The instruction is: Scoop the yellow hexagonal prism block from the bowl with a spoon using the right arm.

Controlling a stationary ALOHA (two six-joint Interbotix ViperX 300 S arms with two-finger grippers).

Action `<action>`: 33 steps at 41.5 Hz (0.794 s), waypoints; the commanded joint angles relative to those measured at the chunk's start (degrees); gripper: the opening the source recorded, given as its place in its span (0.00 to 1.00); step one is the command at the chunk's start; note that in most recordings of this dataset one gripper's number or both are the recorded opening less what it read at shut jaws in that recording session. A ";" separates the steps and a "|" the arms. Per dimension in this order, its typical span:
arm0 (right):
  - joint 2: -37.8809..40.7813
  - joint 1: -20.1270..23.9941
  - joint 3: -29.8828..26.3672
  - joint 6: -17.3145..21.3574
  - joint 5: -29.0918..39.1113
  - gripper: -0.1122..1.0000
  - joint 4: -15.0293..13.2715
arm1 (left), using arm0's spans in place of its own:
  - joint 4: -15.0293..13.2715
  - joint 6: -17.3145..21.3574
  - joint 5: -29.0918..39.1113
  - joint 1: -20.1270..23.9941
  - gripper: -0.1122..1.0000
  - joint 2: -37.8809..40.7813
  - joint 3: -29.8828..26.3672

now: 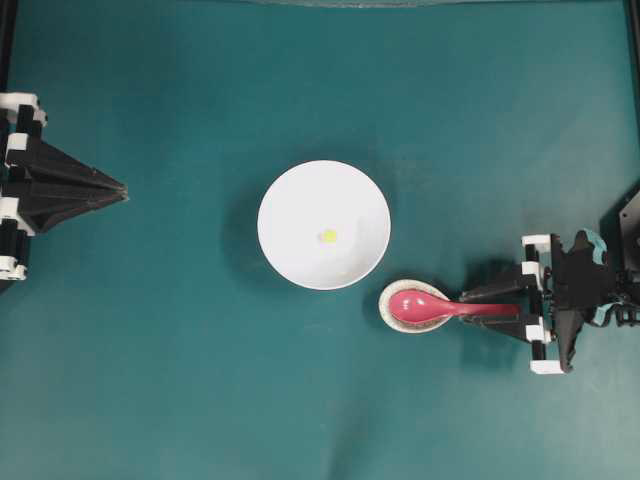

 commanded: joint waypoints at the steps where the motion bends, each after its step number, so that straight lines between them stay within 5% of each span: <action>1: -0.62 0.26 -0.35 0.09 -0.44 0.45 0.18 | 0.09 -0.09 -0.26 -0.09 0.17 0.18 -1.49; 33: -0.62 0.26 -0.79 0.09 -0.53 0.45 0.18 | 0.09 0.00 -0.26 -0.09 0.17 0.18 -1.49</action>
